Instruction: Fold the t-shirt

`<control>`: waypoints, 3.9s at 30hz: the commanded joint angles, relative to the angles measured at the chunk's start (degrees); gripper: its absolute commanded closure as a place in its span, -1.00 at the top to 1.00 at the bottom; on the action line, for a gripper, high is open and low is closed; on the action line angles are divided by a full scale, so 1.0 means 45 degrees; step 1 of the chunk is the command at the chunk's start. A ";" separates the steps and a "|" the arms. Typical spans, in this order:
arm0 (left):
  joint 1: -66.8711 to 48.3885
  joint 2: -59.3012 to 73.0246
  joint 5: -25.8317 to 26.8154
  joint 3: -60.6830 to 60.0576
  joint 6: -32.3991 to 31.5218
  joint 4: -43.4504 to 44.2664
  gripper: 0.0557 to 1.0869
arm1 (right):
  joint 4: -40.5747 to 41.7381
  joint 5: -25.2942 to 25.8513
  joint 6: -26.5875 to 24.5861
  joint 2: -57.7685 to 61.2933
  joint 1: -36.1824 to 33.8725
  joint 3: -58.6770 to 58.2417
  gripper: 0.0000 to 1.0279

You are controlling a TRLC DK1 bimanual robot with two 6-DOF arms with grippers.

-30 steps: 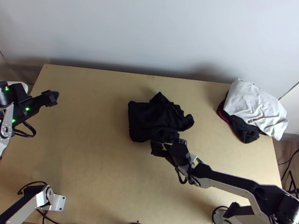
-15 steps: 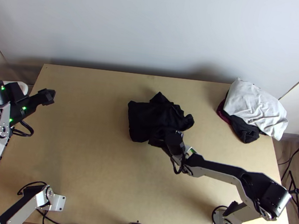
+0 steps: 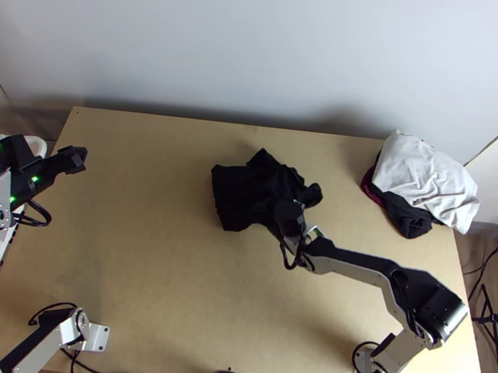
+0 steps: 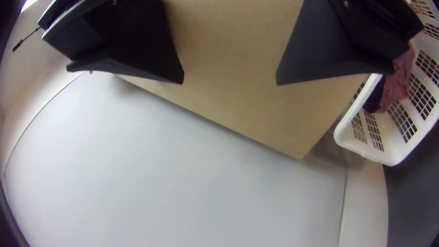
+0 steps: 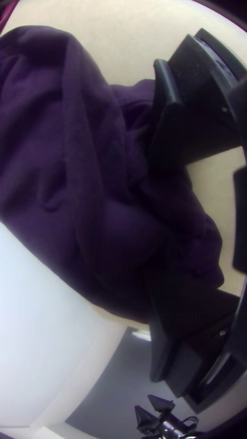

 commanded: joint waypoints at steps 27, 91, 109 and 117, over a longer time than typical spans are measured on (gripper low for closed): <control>0.0558 -0.0043 0.0542 -0.0524 0.0197 0.0429 0.90 | -0.0501 -0.3273 -0.6926 -0.3798 -0.2191 0.0363 -0.95; -0.0809 -0.1273 0.0952 -0.1617 -0.0916 0.0839 0.90 | -0.0951 -0.5773 -1.0051 -0.1493 -1.5141 0.5168 -0.95; -0.0477 -0.2504 0.1225 -0.2184 -0.0564 0.0234 0.90 | -0.3353 -0.5948 -1.2121 -0.2762 -1.3754 -0.0008 -0.95; -0.0496 -0.2640 0.1343 -0.2301 -0.0642 0.0156 0.90 | -0.3431 -0.5968 -1.0812 -0.3583 -1.4418 0.0129 -0.46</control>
